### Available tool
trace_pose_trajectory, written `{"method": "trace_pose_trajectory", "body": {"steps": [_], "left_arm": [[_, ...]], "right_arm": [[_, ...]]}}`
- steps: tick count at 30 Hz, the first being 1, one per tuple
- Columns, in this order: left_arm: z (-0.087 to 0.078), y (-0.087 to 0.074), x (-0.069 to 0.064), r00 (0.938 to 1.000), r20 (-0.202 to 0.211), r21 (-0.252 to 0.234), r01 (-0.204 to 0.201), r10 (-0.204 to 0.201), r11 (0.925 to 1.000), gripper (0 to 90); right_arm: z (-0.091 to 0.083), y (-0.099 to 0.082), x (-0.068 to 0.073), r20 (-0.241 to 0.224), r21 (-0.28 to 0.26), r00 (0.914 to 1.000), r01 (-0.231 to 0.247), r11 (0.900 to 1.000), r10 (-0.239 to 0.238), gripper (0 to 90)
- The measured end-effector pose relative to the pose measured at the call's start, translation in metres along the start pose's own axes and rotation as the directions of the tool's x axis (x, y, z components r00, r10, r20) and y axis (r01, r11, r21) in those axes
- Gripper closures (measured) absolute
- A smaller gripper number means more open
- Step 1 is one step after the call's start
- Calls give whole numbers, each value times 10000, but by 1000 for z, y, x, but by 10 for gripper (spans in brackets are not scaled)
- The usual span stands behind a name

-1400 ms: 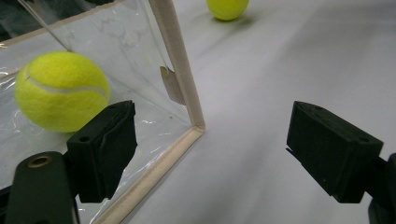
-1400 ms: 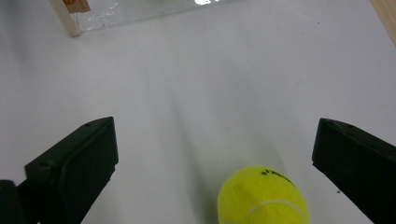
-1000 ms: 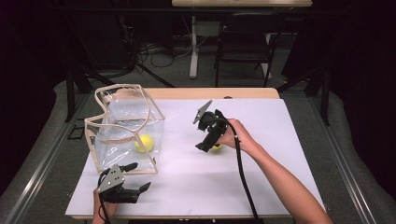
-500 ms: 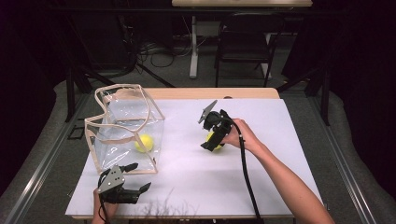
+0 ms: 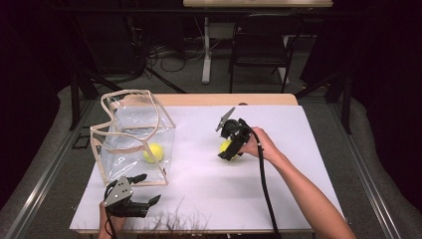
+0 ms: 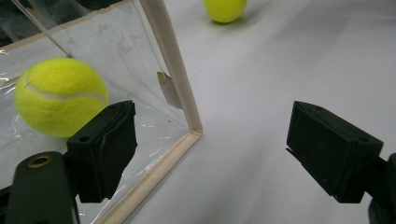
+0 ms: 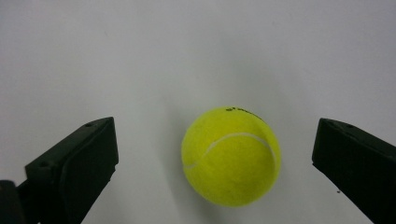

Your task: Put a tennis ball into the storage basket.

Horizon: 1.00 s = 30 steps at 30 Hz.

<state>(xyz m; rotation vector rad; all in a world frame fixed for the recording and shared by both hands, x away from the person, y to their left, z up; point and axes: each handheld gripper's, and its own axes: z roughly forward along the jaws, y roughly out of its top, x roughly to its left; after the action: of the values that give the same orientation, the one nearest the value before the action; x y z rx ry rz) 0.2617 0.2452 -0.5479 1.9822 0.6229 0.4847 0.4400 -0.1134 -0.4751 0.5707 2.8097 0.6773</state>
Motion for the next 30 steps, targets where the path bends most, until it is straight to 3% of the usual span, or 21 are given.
{"method": "trace_pose_trajectory", "body": {"steps": [30], "left_arm": [[2, 0, 1, 9999, 105, 55, 22, -22, 10000, 158]], "right_arm": [[29, -12, -14, -304, 1022, 9994, -147, 9947, 179, 0]]}}
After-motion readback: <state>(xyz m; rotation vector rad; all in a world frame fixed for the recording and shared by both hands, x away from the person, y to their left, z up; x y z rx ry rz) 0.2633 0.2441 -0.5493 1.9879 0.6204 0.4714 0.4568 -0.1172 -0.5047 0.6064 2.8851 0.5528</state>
